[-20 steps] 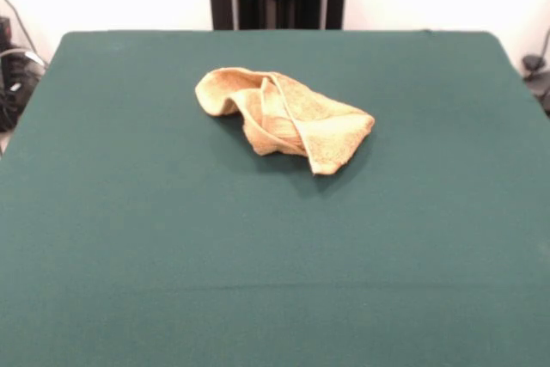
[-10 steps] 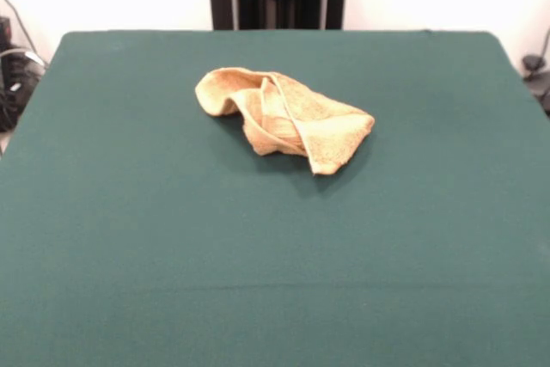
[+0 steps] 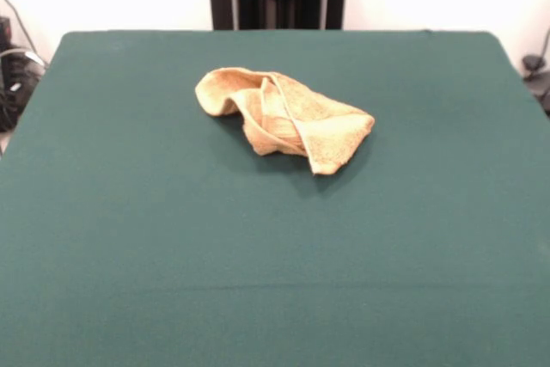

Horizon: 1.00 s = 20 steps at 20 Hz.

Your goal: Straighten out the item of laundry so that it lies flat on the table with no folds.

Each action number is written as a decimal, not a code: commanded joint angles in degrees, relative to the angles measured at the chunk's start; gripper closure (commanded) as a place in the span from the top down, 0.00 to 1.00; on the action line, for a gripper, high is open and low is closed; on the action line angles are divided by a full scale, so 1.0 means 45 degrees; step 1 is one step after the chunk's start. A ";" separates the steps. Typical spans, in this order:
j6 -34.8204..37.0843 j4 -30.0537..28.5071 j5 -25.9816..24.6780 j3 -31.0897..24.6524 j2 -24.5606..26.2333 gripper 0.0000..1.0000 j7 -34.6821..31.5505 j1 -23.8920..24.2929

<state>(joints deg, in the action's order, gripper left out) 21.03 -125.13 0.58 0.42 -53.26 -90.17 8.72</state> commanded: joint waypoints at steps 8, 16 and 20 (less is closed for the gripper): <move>-0.0995 0.0683 -0.0187 -0.0912 0.1557 1.00 -0.1646 -0.0183; -0.0582 0.0928 -0.0185 -0.0716 0.1912 1.00 -0.1666 -0.0457; -0.0502 0.1068 -0.0215 -0.0722 0.2065 1.00 -0.1589 -0.0476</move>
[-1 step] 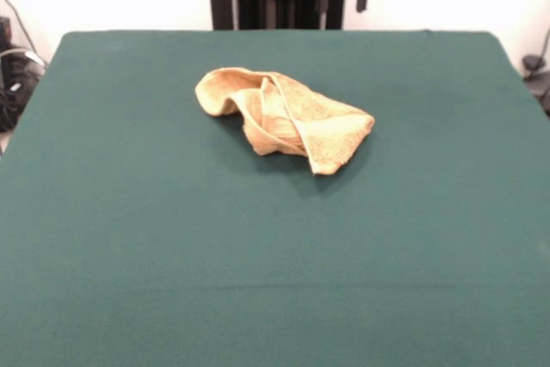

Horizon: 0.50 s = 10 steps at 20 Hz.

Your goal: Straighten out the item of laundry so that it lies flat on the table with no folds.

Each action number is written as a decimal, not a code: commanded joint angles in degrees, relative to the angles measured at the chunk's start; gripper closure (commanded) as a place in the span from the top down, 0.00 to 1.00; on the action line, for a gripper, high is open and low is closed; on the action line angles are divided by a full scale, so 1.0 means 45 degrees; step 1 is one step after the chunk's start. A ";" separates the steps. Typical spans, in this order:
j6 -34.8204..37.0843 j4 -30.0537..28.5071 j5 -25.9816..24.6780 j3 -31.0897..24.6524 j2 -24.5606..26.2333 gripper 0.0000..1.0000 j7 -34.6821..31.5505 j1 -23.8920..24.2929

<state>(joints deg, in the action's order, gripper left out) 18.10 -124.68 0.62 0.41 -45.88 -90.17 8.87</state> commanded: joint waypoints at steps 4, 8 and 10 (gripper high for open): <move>0.0030 0.1237 -0.0292 -0.0712 0.0909 1.00 -0.1520 -0.0551; -0.0219 0.1340 -0.0261 -0.0780 0.1248 1.00 -0.1535 -0.0491; -0.0321 0.1361 -0.0260 -0.0773 0.1412 1.00 -0.1555 -0.0455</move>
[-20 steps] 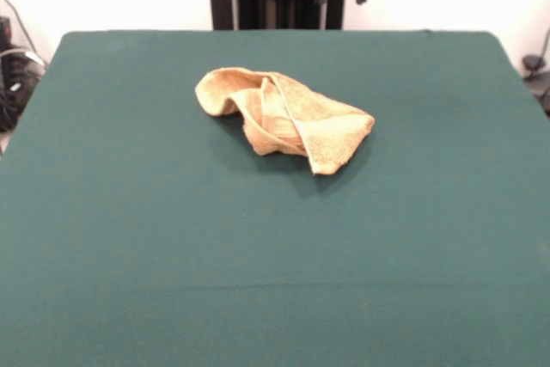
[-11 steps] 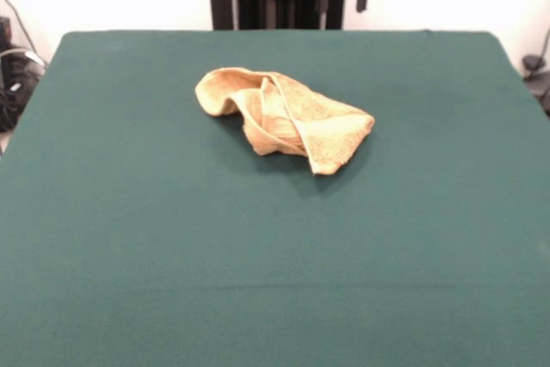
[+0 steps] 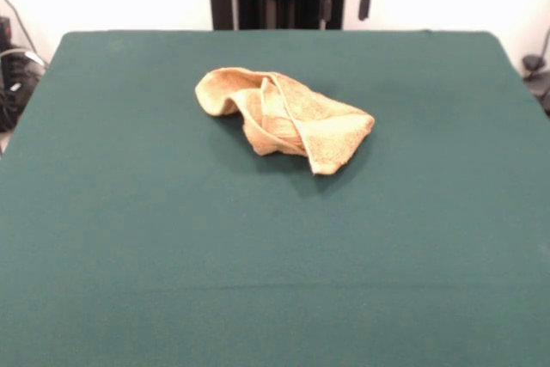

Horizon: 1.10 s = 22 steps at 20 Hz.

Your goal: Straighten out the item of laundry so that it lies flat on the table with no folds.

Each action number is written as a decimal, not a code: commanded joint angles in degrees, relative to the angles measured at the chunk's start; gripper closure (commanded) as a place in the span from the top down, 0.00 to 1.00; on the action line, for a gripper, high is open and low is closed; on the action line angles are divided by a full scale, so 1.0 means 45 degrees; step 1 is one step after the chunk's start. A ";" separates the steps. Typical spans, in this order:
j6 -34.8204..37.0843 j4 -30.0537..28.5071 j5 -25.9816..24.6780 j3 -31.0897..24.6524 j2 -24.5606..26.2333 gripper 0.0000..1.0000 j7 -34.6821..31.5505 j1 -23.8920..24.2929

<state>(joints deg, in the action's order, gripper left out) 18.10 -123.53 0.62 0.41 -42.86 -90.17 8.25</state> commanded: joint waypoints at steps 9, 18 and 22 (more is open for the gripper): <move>-0.0591 0.0865 -0.0470 -0.0774 0.0852 1.00 -0.1437 0.0180; -0.0338 0.0343 -0.1055 -0.0894 0.0329 1.00 -0.1087 0.0978; 0.0033 0.0565 -0.1270 -0.0937 0.0324 1.00 -0.0944 0.1179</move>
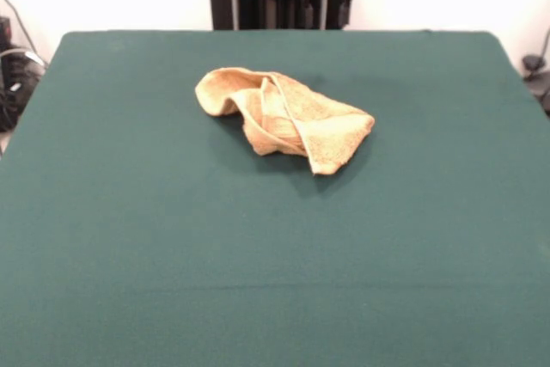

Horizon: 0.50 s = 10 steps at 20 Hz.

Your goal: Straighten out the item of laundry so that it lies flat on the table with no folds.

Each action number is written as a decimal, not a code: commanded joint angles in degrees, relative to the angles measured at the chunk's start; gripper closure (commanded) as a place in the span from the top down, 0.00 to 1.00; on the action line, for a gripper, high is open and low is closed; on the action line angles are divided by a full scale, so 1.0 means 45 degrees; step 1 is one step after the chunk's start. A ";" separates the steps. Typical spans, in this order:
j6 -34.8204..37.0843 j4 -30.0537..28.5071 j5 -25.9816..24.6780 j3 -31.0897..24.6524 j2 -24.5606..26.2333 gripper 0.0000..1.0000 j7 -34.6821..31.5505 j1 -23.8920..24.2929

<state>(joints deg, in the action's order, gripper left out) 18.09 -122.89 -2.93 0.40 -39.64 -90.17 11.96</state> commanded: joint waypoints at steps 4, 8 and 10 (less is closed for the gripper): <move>0.0290 0.0785 -0.0672 -0.1030 -0.0182 1.00 -0.0866 0.0478; 0.0617 0.1128 -0.0797 -0.1099 -0.0043 1.00 -0.0707 0.0636; 0.0758 0.1358 -0.0835 -0.1097 0.0109 1.00 -0.0618 0.0699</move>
<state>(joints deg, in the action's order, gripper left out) 18.09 -122.56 -5.30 0.39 -39.67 -90.17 14.09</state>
